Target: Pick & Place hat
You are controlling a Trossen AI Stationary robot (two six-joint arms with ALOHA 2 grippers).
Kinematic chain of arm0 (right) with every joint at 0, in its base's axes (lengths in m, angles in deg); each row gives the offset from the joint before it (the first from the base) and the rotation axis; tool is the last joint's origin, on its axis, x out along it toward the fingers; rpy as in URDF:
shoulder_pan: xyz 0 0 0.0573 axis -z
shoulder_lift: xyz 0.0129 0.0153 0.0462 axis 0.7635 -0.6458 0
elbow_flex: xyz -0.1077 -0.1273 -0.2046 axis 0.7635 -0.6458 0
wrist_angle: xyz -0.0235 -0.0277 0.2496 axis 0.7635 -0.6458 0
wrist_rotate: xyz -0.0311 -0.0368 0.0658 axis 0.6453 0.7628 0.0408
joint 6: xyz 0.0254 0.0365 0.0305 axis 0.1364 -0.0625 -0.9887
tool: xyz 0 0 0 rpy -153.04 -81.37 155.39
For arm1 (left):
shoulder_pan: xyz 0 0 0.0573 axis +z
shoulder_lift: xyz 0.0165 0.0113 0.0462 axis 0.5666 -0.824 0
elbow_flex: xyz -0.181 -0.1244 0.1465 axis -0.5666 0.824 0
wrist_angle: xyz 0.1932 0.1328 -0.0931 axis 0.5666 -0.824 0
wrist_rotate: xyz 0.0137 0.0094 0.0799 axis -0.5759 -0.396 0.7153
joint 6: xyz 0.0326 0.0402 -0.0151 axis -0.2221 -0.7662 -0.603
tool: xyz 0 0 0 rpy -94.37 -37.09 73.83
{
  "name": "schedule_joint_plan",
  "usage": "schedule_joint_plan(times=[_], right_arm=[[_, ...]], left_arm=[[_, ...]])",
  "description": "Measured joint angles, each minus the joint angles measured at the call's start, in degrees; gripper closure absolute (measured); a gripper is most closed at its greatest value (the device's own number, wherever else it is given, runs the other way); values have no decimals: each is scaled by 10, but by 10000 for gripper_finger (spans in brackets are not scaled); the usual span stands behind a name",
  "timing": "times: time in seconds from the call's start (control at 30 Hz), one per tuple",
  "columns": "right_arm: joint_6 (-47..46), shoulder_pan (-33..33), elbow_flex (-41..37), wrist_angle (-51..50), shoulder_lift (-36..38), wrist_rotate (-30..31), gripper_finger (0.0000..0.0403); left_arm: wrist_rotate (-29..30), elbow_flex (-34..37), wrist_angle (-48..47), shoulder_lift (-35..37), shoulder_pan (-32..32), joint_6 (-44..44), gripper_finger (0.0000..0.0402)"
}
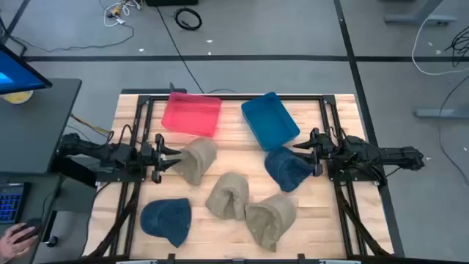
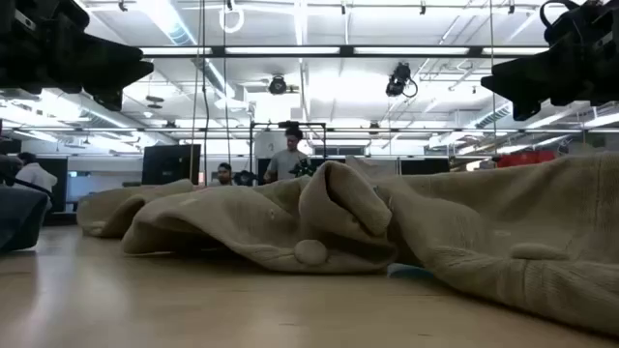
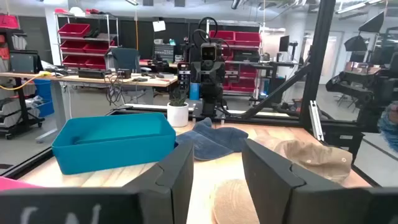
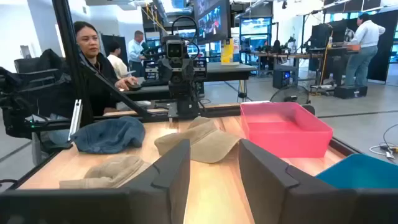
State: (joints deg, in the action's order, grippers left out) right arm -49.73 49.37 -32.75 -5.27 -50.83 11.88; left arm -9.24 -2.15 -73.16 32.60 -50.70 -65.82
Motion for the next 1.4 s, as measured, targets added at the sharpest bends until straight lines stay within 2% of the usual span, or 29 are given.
schedule_joint_plan(times=[0.67,0.83,1.0,1.23,1.4], right_arm=[[-29,0,0,-15,0,0,263],[-28,0,0,5,0,0,263],[-28,0,0,75,0,-8,263],[-29,0,3,169,-19,-17,263],[-20,0,66,175,-88,-17,263]], left_arm=[[1,0,-1,0,0,-15,262],[73,-2,3,0,0,1,262],[82,-24,3,-11,0,3,262],[82,-85,0,-99,0,10,262],[87,-146,-10,-196,0,31,262]])
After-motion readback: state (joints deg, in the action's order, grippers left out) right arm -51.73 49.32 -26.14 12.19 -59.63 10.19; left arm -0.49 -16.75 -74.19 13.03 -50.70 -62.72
